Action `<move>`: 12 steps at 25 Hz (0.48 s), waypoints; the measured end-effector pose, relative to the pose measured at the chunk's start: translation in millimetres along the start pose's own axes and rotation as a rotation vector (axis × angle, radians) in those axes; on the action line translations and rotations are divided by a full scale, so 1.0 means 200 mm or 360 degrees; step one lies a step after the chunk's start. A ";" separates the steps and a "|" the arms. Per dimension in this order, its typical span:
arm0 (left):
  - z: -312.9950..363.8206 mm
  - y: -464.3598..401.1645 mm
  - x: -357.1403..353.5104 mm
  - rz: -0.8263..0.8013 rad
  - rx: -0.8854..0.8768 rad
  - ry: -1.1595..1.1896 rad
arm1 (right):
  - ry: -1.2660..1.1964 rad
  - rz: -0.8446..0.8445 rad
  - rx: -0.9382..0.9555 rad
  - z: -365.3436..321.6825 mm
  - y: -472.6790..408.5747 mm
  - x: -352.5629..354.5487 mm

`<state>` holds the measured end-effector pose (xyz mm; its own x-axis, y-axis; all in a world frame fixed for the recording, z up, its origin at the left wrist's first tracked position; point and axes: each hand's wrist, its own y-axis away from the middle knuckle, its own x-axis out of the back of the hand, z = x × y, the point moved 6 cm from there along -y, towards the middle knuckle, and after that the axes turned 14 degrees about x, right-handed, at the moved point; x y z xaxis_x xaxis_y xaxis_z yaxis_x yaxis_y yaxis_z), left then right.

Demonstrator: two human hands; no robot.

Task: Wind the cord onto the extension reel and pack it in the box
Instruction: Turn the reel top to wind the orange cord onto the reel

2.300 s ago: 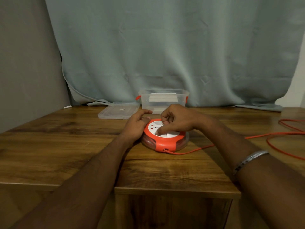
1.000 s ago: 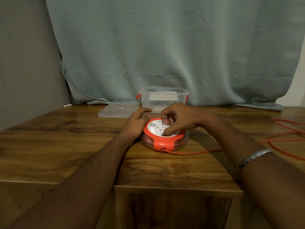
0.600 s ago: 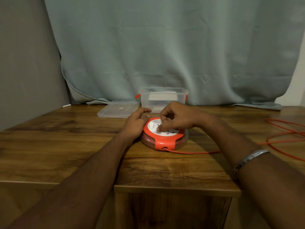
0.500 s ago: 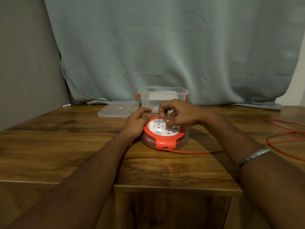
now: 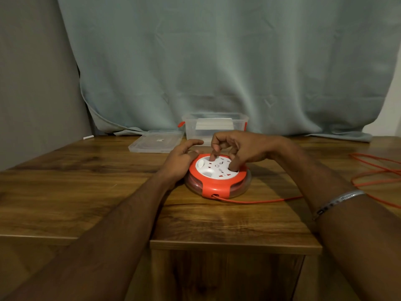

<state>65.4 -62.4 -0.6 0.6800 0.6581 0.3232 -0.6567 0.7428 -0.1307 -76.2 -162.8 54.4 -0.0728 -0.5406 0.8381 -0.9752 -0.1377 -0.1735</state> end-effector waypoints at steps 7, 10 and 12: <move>-0.01 0.00 0.01 0.0013 0.0061 0.0083 | 0.0161 0.0077 0.0014 -0.01 0.00 0.01; -0.01 -0.01 0.01 0.0029 0.0056 0.0095 | 0.0232 0.0105 -0.0072 0.01 -0.01 -0.01; -0.02 -0.01 0.01 0.0033 0.0055 0.0087 | 0.0293 0.0115 -0.0071 0.00 -0.03 -0.03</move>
<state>69.3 -62.9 -2.6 0.6824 0.6795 0.2693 -0.6808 0.7250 -0.1042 -69.3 -159.4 50.4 -0.1758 -0.3861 0.9055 -0.9741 -0.0649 -0.2167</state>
